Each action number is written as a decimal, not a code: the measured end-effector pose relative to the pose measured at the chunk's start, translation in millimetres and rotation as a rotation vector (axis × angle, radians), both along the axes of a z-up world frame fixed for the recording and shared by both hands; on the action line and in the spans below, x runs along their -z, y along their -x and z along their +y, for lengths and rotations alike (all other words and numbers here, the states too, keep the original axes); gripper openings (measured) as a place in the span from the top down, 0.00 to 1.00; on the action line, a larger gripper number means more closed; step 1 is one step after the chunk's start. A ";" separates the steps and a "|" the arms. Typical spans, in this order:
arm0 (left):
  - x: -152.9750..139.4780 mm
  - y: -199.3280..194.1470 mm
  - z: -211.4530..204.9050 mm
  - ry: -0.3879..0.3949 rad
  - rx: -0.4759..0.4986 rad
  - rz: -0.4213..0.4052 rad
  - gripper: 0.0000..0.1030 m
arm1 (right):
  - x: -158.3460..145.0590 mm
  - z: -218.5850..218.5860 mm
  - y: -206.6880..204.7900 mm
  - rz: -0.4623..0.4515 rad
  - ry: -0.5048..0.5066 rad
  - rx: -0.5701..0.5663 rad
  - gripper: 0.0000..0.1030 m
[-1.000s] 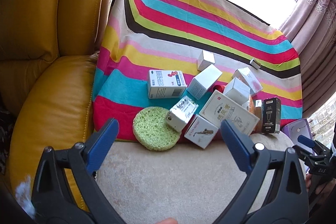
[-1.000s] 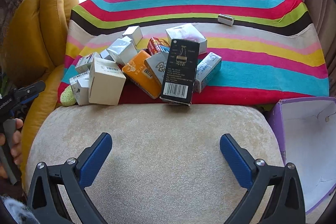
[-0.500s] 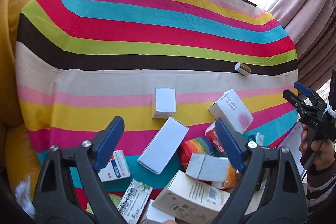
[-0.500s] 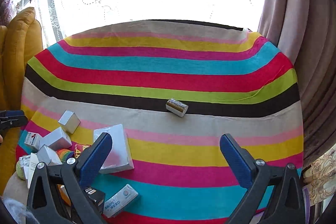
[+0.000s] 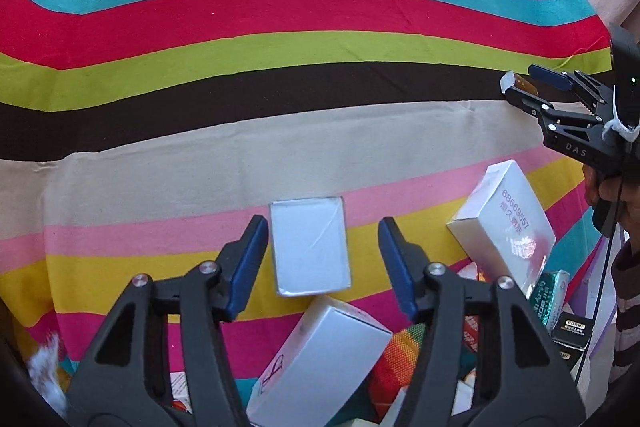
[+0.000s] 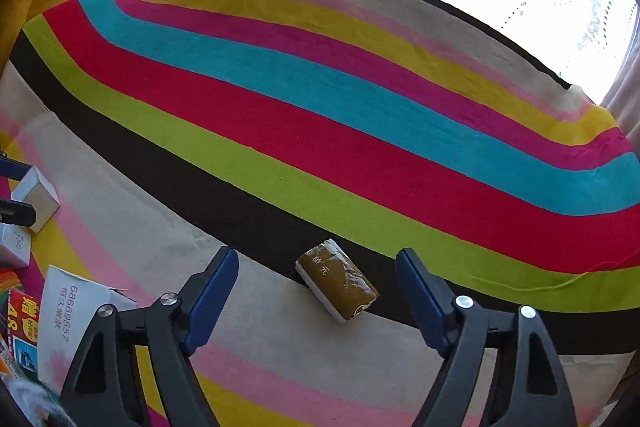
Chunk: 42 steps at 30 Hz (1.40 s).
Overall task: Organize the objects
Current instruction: 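Grasp a grey box with the left tool while the right tool grasps a small tan box, then carry both boxes over the purple storage box and open both tools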
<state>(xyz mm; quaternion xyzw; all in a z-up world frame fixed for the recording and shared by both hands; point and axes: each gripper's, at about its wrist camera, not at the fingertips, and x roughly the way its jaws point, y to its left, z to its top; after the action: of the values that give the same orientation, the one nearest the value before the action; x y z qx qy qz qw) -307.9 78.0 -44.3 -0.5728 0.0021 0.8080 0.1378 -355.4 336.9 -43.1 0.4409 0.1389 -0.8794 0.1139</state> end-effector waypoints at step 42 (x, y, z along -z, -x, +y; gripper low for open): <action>-72.7 -293.6 41.9 -0.366 0.085 0.293 0.62 | -73.2 9.1 -403.6 0.114 0.297 0.448 0.74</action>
<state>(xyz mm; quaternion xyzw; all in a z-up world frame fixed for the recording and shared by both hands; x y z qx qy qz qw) -14.2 120.0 28.5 -0.4144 -0.1001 0.8629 0.2715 48.2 346.0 30.1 0.3888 -0.0864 -0.9168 -0.0283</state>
